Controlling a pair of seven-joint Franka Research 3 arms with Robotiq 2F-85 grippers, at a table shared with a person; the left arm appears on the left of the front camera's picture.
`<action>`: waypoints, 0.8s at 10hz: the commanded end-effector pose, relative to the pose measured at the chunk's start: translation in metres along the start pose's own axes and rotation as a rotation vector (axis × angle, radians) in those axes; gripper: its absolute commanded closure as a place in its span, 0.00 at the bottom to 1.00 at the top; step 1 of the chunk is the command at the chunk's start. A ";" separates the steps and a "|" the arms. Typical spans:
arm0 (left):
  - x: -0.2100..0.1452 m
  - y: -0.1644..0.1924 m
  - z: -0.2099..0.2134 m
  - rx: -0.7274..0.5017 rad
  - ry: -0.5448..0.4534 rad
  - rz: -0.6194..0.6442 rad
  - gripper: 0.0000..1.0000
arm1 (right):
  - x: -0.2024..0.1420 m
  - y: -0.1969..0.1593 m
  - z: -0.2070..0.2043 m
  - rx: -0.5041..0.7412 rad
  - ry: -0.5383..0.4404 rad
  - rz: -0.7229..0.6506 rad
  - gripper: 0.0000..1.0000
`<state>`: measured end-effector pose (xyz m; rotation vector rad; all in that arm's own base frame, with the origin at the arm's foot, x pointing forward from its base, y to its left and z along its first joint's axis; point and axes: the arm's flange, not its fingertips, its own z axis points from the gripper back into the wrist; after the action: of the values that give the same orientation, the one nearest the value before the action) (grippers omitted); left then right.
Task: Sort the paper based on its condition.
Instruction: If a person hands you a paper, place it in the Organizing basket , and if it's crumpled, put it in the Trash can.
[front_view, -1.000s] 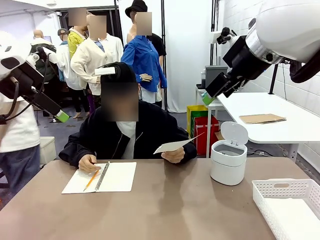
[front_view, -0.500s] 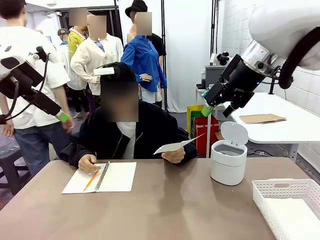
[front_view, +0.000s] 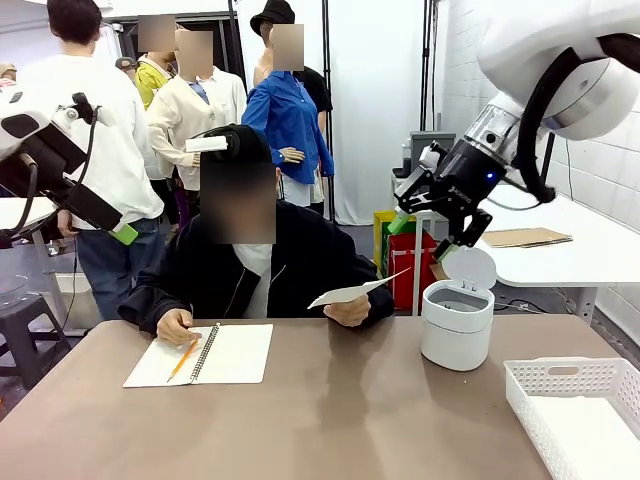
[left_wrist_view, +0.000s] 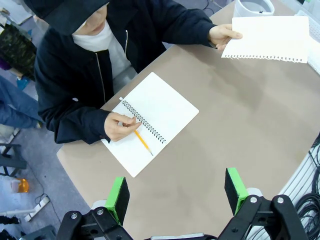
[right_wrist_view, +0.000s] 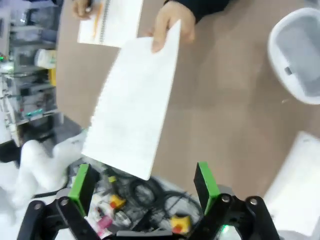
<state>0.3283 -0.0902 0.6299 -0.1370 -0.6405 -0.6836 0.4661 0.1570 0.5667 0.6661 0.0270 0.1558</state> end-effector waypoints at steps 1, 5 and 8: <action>0.000 0.000 0.001 0.004 0.000 0.001 0.00 | 0.012 -0.003 -0.008 0.149 0.011 -0.138 0.00; 0.000 0.000 0.001 0.004 0.000 0.001 0.00 | 0.016 -0.021 -0.025 0.156 0.052 -0.164 0.00; 0.000 0.000 0.001 0.004 0.000 0.001 0.00 | 0.017 -0.022 -0.029 0.118 0.035 -0.150 0.00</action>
<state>0.3283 -0.0902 0.6300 -0.1371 -0.6406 -0.6837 0.4834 0.1587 0.5314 0.7851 0.1269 0.0184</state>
